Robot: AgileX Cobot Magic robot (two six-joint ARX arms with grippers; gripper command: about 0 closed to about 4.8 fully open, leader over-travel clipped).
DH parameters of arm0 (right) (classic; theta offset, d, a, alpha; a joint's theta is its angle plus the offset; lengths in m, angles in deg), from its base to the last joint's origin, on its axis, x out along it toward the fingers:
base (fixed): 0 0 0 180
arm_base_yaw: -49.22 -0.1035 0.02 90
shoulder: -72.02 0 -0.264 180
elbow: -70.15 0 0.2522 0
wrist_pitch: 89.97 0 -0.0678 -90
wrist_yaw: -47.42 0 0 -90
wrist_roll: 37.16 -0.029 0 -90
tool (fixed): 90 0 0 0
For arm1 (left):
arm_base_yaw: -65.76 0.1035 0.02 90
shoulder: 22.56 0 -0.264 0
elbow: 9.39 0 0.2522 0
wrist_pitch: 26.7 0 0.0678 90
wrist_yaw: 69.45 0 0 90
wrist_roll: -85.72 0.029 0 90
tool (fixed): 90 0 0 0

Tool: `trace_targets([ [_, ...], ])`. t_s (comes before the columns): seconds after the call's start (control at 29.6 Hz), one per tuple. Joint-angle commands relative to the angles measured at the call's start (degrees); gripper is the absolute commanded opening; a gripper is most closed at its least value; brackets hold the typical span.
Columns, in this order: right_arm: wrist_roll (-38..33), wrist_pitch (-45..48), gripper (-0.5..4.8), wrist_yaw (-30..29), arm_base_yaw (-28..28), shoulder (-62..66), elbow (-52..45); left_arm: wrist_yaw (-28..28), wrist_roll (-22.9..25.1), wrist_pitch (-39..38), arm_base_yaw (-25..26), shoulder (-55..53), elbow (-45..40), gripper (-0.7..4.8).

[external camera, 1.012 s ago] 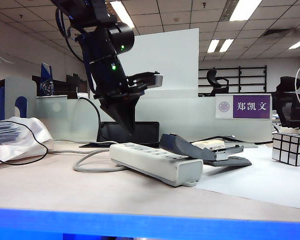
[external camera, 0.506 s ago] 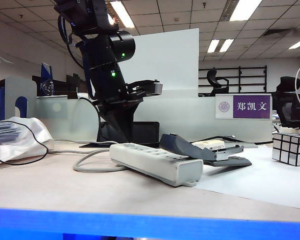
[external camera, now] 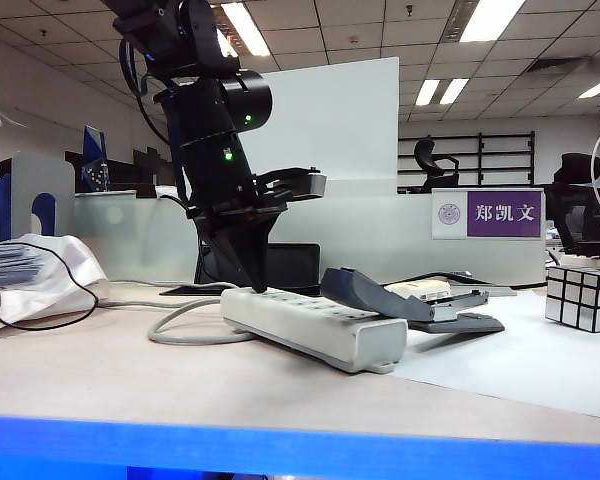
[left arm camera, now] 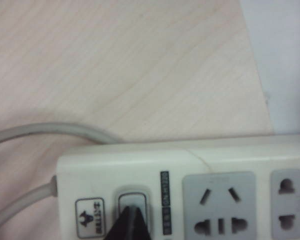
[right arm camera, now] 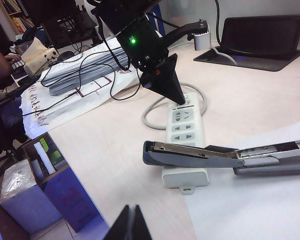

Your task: Press the button on the power strip.

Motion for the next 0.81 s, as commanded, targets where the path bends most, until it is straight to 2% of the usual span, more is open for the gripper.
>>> trace_targets([
  [0.03, 0.2, 0.7, 0.03, -0.2, -0.1, -0.1, 0.1, -0.2, 0.3, -4.0, -0.2, -2.6, -0.7, -0.06],
  [0.24, 0.2, 0.7, 0.03, -0.2, -0.1, -0.1, 0.1, -0.2, -0.2, -0.7, -0.1, -1.8, -0.6, -0.06],
  [0.47, 0.2, 0.7, 0.03, -0.1, -0.1, -0.1, 0.1, 2.2, -0.4, 6.7, -0.1, 6.7, -0.5, -0.06],
  [0.57, 0.4, 0.7, 0.03, -0.1, -0.1, -0.1, 0.1, 2.2, -0.4, 7.0, -0.1, 8.2, -0.5, -0.06],
  [0.74, 0.5, 0.8, 0.03, 0.9, -0.1, -0.1, 0.1, 2.4, -0.3, 2.1, -0.1, 8.7, -0.8, -0.06],
  [0.81, 0.5, 1.2, 0.03, 1.8, 0.0, -0.1, 0.1, 4.1, -0.5, 2.1, -0.1, 9.7, -1.6, -0.06],
])
